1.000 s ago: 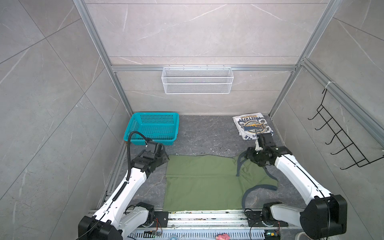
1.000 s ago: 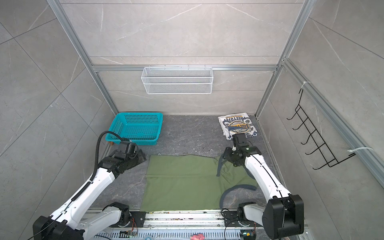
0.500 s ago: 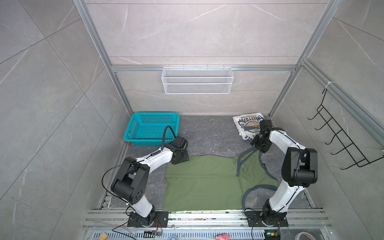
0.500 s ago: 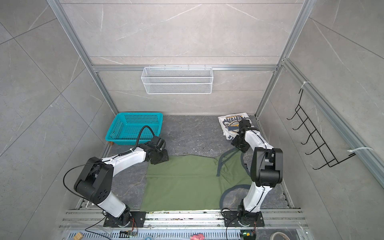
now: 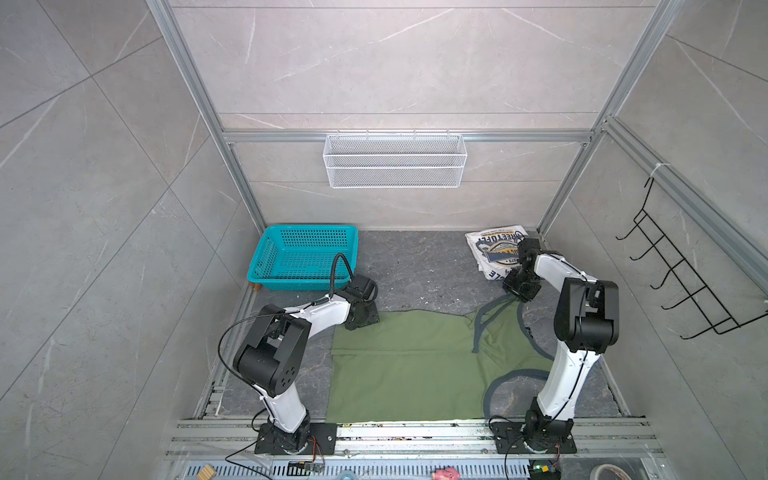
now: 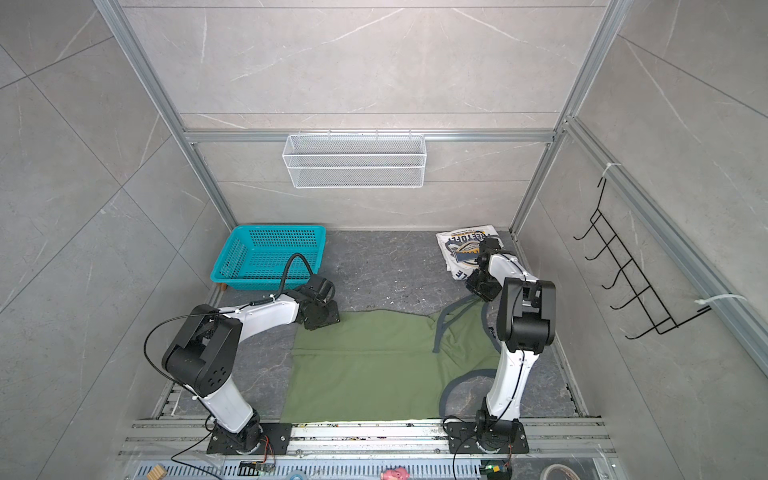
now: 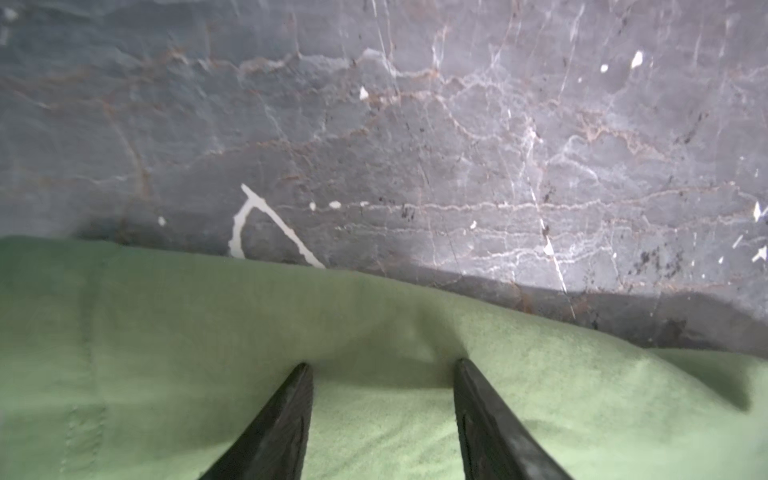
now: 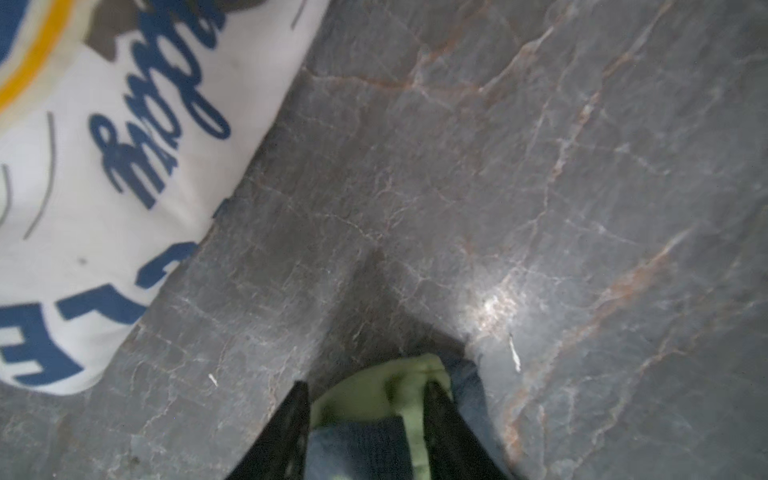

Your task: Fold and stack the tank tops

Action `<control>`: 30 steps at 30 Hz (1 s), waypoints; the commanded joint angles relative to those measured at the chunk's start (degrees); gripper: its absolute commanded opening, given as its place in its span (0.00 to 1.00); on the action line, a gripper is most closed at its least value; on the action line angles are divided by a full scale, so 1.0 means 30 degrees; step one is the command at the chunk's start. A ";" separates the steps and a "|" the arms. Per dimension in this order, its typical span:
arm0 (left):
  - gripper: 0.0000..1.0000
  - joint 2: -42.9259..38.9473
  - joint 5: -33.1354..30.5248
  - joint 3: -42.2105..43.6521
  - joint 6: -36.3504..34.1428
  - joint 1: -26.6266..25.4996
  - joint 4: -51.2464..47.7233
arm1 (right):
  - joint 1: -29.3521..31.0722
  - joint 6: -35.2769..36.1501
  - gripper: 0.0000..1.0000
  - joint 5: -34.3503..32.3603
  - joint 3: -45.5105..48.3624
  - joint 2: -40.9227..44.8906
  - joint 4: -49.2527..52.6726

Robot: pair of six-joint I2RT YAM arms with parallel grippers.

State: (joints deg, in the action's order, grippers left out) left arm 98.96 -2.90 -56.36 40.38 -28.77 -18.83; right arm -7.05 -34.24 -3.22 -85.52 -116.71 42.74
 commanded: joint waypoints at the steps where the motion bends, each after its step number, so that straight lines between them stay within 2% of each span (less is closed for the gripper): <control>1: 0.59 0.0420 -0.1146 0.0699 0.0742 0.0241 -0.0278 | 0.0043 -0.0177 0.29 -0.0050 -0.0270 0.0327 0.0329; 3: 0.60 0.0252 -0.1498 0.0975 0.1064 0.0427 -0.0374 | 0.0064 -0.0262 0.17 -0.0199 0.0304 0.1335 -0.0014; 6: 0.60 -0.0065 -0.1972 0.1559 0.1663 0.0849 -0.0443 | 0.0050 -0.0225 0.10 -0.0170 0.1438 0.3409 -0.0547; 12: 0.61 -0.0918 -0.2255 0.2988 0.2462 0.1661 -0.0026 | -0.0436 -0.0475 0.08 0.0081 0.6205 0.8050 -0.2965; 16: 0.61 -0.1110 -0.2179 0.3408 0.2386 0.1813 0.0147 | -0.1232 -0.0801 0.09 0.1510 0.9518 0.9881 -0.5206; 24: 0.61 -0.1074 -0.1708 0.3639 0.1878 0.1840 0.0258 | -0.2550 -0.1760 0.12 0.3057 1.1975 0.8466 -0.8534; 30: 0.62 -0.1453 -0.1678 0.3846 0.1409 0.1837 0.0153 | -0.2966 -0.2040 0.15 0.2687 1.0790 0.6902 -0.8859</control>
State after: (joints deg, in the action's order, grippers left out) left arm 93.62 -7.16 -47.83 45.71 -24.23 -11.09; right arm -15.53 -39.09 4.82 -50.78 -93.62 18.46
